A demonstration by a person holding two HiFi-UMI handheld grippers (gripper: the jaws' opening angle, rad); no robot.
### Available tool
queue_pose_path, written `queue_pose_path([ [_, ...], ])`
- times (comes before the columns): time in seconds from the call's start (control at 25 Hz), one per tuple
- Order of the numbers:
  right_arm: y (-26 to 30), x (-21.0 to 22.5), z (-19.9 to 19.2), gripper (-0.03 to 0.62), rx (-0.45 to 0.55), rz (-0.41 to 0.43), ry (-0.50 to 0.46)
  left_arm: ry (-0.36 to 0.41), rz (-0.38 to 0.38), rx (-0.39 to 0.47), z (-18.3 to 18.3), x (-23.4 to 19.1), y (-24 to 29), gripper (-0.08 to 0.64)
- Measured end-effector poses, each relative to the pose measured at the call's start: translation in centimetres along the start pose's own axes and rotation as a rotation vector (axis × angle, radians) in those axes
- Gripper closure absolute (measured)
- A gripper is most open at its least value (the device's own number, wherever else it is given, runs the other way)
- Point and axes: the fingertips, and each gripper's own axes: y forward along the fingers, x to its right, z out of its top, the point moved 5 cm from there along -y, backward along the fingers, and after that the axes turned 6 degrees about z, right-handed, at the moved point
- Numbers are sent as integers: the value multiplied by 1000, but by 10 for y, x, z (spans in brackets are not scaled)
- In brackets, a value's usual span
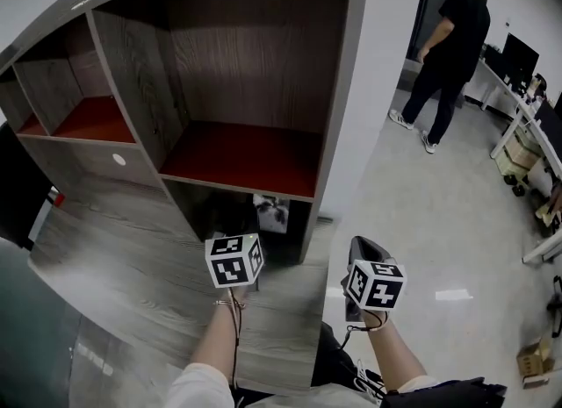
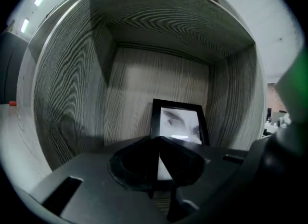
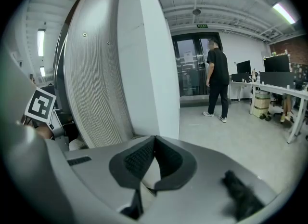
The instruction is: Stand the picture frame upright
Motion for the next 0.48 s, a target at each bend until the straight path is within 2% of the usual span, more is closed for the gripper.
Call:
queue_pose_path([
  [0.32,4,5,-7,561,-1,-10,14,10,21,-8,-7,1,11,491],
  [0.48,3,7,-7,561,-3,-14,15,46,32,-13,-8,2,15,491],
])
